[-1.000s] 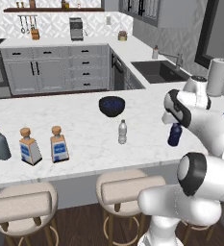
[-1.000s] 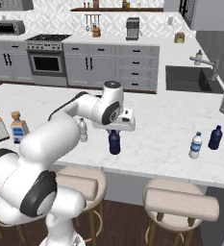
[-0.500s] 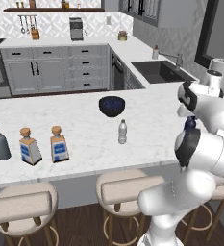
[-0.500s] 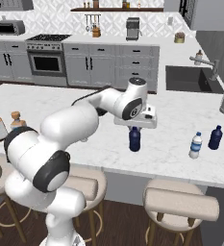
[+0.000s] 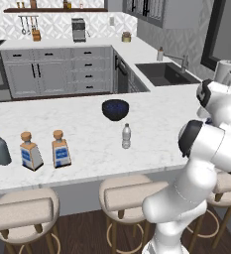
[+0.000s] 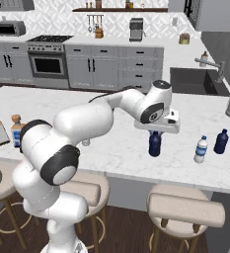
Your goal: Move the plastic bottles in the middle to the plastics group, and the glass bottles in the middle to the glass group.
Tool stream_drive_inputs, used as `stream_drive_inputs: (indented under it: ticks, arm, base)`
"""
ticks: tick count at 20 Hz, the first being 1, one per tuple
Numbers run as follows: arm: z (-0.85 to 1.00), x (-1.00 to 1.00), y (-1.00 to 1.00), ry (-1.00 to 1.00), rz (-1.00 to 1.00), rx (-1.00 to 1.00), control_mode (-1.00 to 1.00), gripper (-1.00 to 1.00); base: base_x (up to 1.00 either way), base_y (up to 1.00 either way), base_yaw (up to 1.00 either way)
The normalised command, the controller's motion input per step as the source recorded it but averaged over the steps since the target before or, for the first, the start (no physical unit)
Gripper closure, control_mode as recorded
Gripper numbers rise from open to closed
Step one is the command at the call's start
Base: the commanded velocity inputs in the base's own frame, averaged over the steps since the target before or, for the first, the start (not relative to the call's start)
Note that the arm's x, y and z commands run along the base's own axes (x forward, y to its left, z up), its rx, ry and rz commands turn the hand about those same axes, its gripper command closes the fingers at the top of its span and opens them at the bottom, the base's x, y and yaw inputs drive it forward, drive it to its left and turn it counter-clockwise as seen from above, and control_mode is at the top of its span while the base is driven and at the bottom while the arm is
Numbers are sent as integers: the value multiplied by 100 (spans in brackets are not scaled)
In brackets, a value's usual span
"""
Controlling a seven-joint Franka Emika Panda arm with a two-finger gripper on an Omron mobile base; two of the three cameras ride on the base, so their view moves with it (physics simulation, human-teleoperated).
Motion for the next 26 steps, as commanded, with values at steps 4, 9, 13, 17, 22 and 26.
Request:
stream_drive_inputs:
  ticks: [4, 9, 13, 17, 22, 26]
  arm:
    - [0, 0, -36, -10, 0, -2, -100, 100]
    - [-19, 0, -32, -11, 0, -12, -100, 100]
    - [-16, 10, -22, -1, -1, -16, -100, 100]
    - [0, 15, -32, 0, 0, -1, -100, 100]
    - [0, 7, -45, 0, 0, 8, -100, 100]
    - [0, 0, -26, 0, 0, 7, -100, 100]
  base:
    - [0, 0, 0]
    - [0, 0, 0]
    - [0, 0, 0]
    - [0, 0, 0]
    - [0, 0, 0]
    - [0, 0, 0]
